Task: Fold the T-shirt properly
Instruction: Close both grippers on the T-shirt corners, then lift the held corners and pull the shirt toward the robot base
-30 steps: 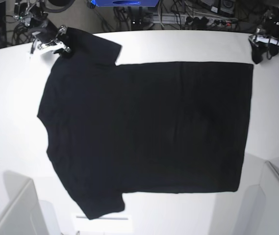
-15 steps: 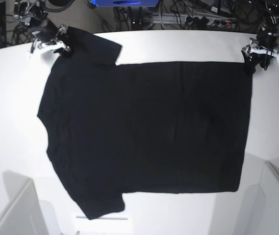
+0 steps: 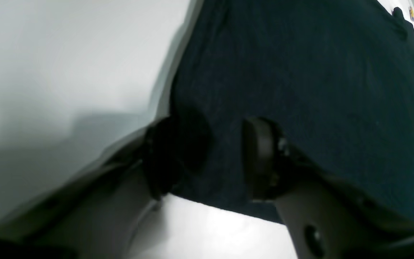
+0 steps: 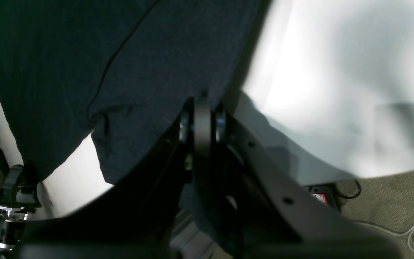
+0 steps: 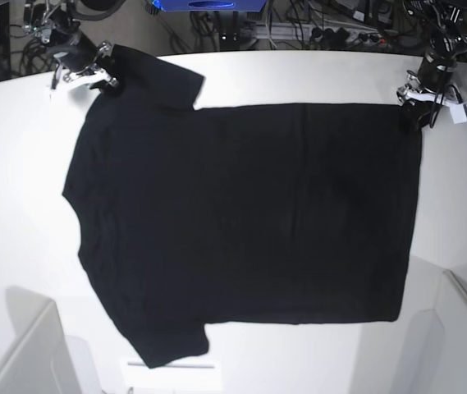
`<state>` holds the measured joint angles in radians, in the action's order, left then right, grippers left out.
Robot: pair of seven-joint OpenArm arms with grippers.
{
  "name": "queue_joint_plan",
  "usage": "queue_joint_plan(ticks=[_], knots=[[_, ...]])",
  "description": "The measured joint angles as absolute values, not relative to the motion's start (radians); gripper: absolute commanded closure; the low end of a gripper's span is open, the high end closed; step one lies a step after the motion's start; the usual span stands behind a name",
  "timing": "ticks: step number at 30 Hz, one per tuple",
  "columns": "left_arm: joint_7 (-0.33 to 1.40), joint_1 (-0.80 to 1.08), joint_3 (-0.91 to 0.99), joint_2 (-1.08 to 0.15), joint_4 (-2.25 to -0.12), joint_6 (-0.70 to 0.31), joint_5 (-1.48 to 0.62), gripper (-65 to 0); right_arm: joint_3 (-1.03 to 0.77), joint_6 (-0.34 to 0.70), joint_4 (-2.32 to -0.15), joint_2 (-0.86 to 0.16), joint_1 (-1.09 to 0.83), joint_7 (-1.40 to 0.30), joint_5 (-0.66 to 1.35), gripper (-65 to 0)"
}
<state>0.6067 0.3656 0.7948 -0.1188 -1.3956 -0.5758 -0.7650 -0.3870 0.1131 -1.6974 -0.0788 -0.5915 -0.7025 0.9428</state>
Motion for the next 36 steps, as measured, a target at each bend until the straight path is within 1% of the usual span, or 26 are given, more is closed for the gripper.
queue_joint_plan(ticks=[1,2,5,6,18,24,36], knots=[[0.608,0.365,0.795,-0.119,-1.395,-0.576,-0.765,-24.4,-0.387,0.113,-1.697,-0.079,-0.591,-0.703,0.943,0.0],[0.611,0.365,0.795,-0.119,-1.394,-0.575,-0.764,-21.2,-0.387,0.113,-1.697,-0.079,-0.591,-0.703,0.943,0.0],[0.622,0.365,0.795,-0.119,-1.391,-0.573,-0.758,-6.9,-0.387,0.113,-1.697,-0.079,-0.591,-0.702,0.943,0.0],[0.623,0.366,0.795,-0.118,-1.39,-0.572,-0.755,-0.2,-0.387,0.113,-1.697,-0.079,-0.591,-0.702,0.943,0.0],[0.633,0.376,0.797,-0.117,-1.398,-0.572,-0.754,0.0,-0.389,0.113,-1.697,-0.079,-0.591,-0.703,0.943,0.0],[0.622,0.431,0.797,-0.117,-1.428,-0.572,-0.757,0.0,-0.389,0.113,-1.72,-0.079,-0.616,-0.704,0.936,0.0],[0.651,0.524,0.797,-0.114,-1.534,-0.558,-0.735,0.0,-0.389,0.113,-1.736,-0.079,-0.654,-0.702,0.94,0.0]])
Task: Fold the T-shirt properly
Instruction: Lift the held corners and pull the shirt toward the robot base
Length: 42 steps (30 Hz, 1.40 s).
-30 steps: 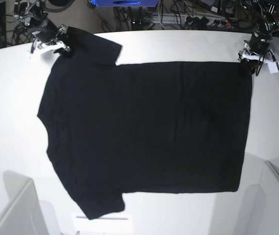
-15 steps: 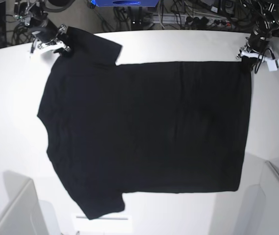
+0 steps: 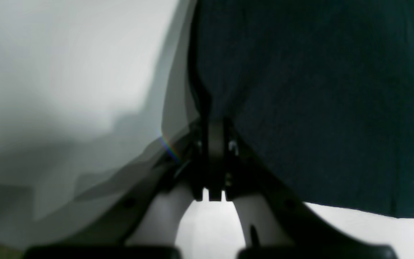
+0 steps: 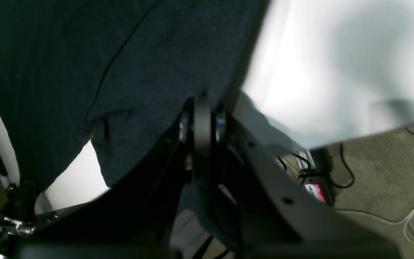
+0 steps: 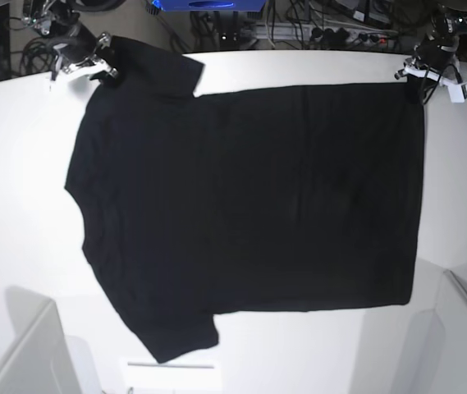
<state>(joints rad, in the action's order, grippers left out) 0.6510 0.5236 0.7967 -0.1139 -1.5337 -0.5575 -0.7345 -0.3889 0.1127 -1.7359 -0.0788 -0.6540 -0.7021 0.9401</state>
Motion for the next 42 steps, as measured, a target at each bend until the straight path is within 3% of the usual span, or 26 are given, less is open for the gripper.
queue_joint_plan(ticks=[16,33,39,42], knots=[[0.659,0.585,0.797,-0.111,-1.674,-0.557,-0.734,0.0,-0.389,0.089,-1.888,-0.078,-0.696,-0.726,0.916,0.0],[0.691,0.534,0.793,-0.111,-1.731,-0.554,-0.731,0.0,-0.384,0.088,-1.905,-0.109,-0.576,-0.73,0.916,0.0],[0.762,0.492,0.802,-0.108,-1.755,-0.554,-0.727,0.0,-0.389,0.087,-1.905,-0.109,-0.495,-0.822,0.916,0.0],[0.767,0.463,0.82,-0.108,-1.776,-0.483,-0.728,0.0,-0.389,0.087,-1.905,-0.109,-0.459,-0.846,0.916,0.0]])
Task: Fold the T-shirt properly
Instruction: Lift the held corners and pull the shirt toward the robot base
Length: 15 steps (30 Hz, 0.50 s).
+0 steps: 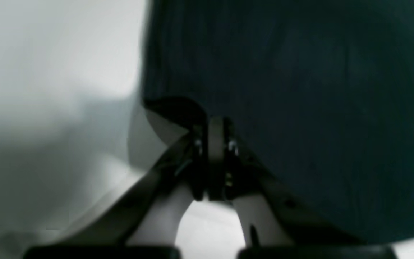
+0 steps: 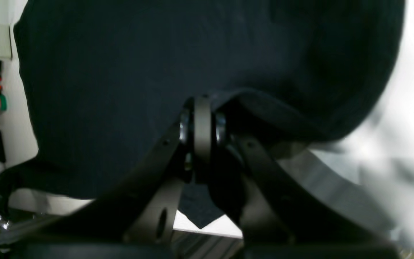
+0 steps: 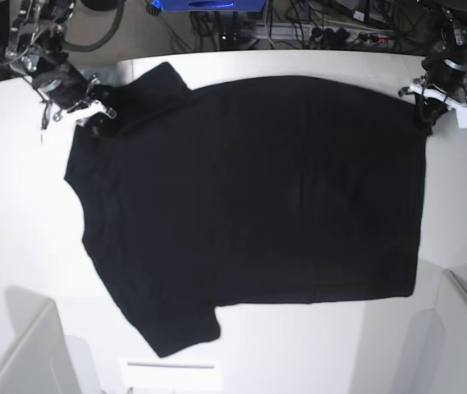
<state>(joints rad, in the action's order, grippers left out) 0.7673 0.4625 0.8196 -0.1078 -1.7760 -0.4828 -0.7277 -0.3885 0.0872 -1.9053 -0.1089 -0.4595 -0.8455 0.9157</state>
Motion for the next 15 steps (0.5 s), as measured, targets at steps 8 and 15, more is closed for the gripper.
queue_joint_plan(ticks=[8,15], knots=[[0.771,0.415,0.81,-0.109,-1.773,-0.444,-0.727,0.0,-0.389,0.059,-1.905,-0.11,-0.37,-0.891,0.914,0.0],[0.768,0.388,0.81,-0.109,-1.771,-0.445,-0.712,0.0,-0.388,0.023,-1.903,-0.109,-0.296,-0.922,0.913,0.0]])
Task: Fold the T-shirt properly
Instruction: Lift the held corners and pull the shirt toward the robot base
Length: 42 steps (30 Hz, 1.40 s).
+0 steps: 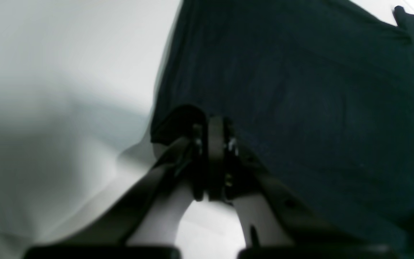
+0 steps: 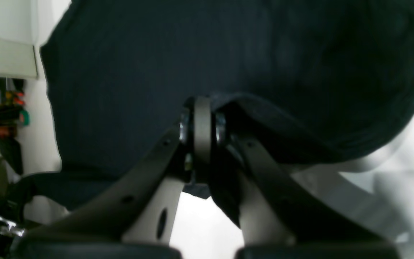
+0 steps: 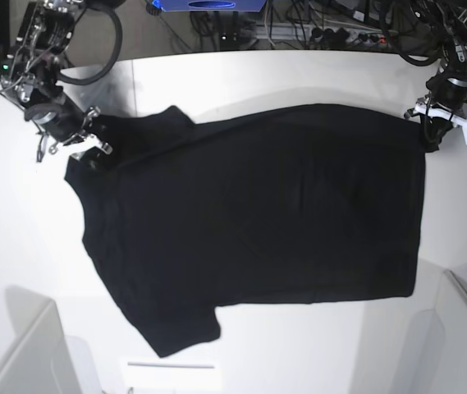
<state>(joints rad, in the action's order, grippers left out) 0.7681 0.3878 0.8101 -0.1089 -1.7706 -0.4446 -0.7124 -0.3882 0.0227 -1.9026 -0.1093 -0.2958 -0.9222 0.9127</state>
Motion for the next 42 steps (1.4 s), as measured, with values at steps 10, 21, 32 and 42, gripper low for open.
queue_joint_plan(ticks=[10,21,32,42], knots=[[0.828,0.321,0.816,-0.106,-1.769,-0.445,-0.598,0.0,-0.384,0.023,-1.768,-0.109,-0.185,-0.971,0.91,0.0],[0.828,0.271,0.81,-0.105,-1.768,-0.445,-0.47,0.0,-0.381,0.023,-1.671,-0.128,-0.09,-0.973,0.909,0.0],[0.831,0.228,0.81,-0.106,-1.695,-0.445,-0.455,0.0,-0.318,0.023,-1.595,-0.129,-0.019,-0.969,0.91,0.0],[0.831,0.227,0.81,-0.109,-1.689,-0.445,-0.453,0.0,-0.31,0.023,-1.517,-0.128,0.033,-0.968,0.911,0.0]])
